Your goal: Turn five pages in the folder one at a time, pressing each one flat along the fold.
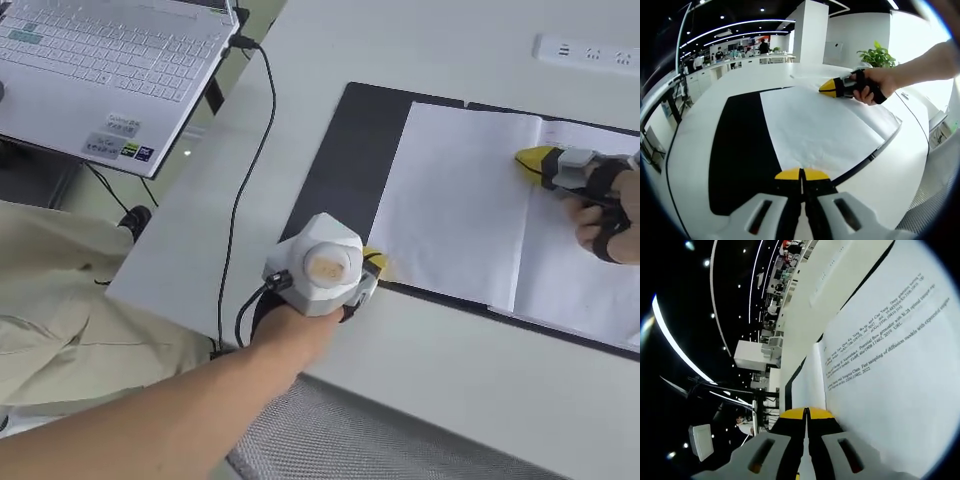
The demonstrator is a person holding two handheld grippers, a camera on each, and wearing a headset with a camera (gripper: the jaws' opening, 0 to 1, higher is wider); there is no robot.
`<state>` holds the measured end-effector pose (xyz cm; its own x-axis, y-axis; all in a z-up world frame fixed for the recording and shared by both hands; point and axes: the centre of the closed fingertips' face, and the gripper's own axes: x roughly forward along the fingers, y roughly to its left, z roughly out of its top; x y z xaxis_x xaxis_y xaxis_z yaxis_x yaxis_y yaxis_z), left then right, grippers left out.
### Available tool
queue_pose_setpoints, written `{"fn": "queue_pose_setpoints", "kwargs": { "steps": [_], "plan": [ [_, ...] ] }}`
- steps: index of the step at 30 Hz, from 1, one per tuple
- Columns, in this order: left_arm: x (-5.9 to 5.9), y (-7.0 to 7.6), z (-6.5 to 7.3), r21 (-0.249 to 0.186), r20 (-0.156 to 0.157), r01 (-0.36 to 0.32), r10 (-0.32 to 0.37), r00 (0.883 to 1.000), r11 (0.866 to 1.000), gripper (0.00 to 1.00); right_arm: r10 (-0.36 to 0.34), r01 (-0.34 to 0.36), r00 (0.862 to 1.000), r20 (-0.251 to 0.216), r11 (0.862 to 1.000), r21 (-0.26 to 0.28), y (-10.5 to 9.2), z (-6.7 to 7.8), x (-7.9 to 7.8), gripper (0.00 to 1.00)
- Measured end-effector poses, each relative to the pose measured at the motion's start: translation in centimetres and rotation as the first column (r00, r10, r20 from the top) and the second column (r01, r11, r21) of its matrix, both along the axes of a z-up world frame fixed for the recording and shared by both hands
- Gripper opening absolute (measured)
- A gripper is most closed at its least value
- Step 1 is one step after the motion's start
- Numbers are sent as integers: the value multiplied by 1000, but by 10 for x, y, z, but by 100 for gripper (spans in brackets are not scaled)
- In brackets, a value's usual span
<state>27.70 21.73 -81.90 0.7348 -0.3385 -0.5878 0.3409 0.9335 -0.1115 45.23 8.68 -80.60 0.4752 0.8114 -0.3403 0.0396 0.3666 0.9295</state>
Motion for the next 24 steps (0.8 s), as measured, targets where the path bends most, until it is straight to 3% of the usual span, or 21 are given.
{"fn": "queue_pose_setpoints", "kwargs": {
  "steps": [10,24],
  "plan": [
    [-1,0,1,3,0,0,0,1000,1000,0,14,-14,1000,-12,999,34,-2,6,-32,0],
    [0,0,1,9,5,1,-1,1000,1000,0,120,-119,992,-28,992,39,-1,0,-86,0]
  ]
}}
